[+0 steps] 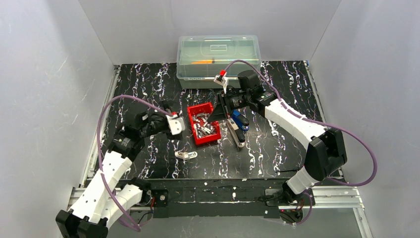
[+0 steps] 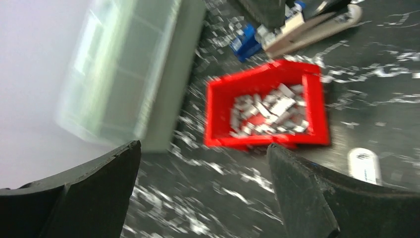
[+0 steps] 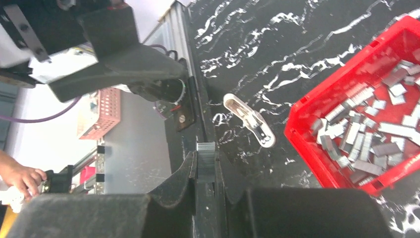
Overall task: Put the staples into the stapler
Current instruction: Pick up the stapler from the center of the board, then install the staple into the stapler.
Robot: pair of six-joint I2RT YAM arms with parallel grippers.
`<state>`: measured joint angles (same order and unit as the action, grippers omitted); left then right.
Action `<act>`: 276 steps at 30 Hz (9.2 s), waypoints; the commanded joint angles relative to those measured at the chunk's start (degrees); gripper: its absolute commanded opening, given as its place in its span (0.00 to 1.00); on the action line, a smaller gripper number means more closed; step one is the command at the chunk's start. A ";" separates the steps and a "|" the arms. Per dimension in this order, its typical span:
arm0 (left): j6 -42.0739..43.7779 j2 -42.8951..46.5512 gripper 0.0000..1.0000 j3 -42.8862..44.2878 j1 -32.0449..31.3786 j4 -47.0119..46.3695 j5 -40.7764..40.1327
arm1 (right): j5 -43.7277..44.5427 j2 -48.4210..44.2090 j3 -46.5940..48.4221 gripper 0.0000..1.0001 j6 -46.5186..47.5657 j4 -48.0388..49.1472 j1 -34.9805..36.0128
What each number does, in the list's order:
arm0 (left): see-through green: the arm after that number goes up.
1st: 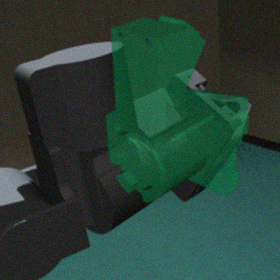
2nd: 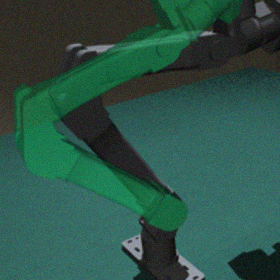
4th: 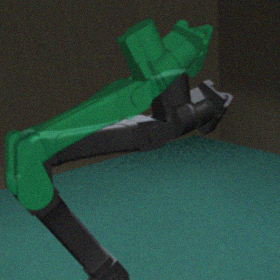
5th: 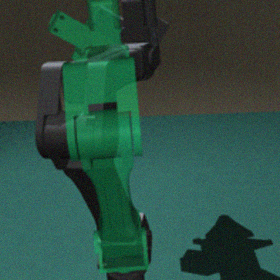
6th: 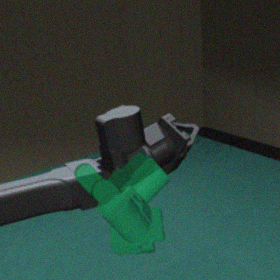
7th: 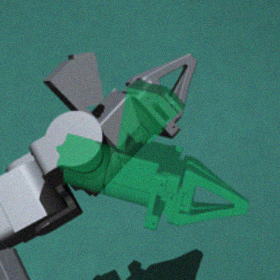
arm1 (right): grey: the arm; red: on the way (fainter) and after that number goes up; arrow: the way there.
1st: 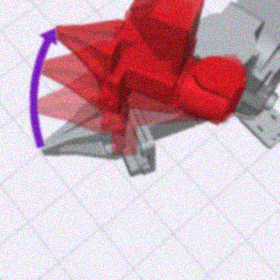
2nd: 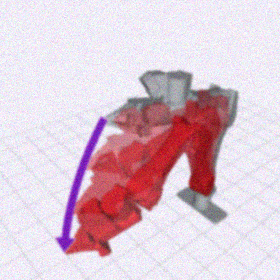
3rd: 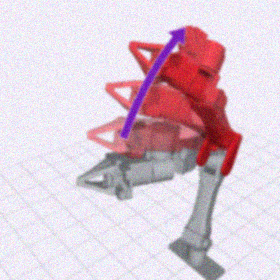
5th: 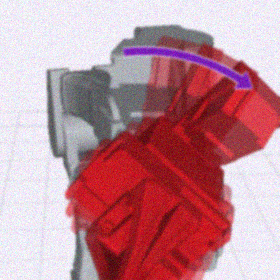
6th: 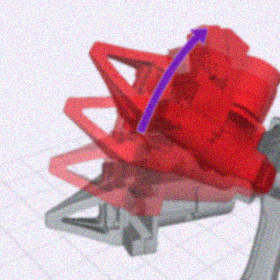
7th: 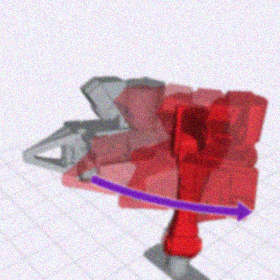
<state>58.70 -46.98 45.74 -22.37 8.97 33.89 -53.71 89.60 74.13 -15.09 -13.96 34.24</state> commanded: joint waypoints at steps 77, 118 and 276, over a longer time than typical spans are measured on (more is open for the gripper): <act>19.22 -9.00 0.00 -2.90 7.63 33.62 18.40 | 40.21 -5.65 -7.12 0.17 19.70 -3.50 19.56; 4.02 -11.53 0.00 19.37 6.74 40.99 38.04 | 26.64 -18.04 -2.68 0.18 17.97 -1.25 21.14; 2.12 -10.28 0.00 18.99 6.44 39.89 38.36 | 22.04 -23.20 -6.57 0.65 21.29 -7.60 10.96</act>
<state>60.86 -58.50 63.81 -15.92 48.75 69.52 -23.00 67.44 65.80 6.44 -20.10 51.29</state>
